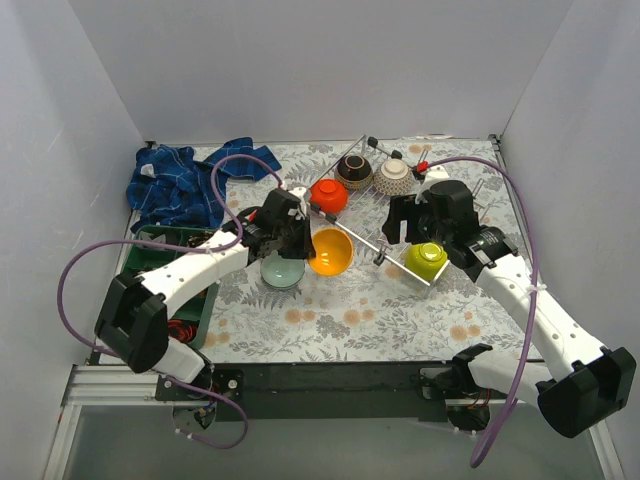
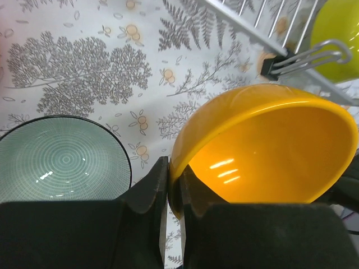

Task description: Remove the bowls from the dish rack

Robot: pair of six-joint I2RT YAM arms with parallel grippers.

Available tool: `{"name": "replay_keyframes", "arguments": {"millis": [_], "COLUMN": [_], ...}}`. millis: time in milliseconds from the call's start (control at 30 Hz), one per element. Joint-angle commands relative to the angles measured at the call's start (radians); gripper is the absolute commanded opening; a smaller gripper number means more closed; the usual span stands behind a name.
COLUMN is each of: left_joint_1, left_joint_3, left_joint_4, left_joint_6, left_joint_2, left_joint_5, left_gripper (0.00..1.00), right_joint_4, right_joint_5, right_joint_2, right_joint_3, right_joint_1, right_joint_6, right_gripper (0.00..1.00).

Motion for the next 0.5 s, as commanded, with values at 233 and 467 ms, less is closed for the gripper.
{"name": "replay_keyframes", "arguments": {"millis": [233, 467], "left_joint_1": [-0.148, -0.169], "left_joint_3": [0.185, 0.195], "left_joint_4": [-0.144, -0.152], "left_joint_6": [0.048, 0.066], "left_joint_2": [0.241, 0.304], "left_joint_5": [-0.139, -0.17], "left_gripper": [0.0, 0.07], "right_joint_4": [-0.073, -0.09], "right_joint_5": [0.139, 0.158], "right_joint_2": [-0.017, -0.003], "right_joint_3": [0.045, 0.03], "right_joint_1": [-0.001, -0.003], "right_joint_6": [-0.097, -0.107], "right_gripper": [0.85, 0.85]}}
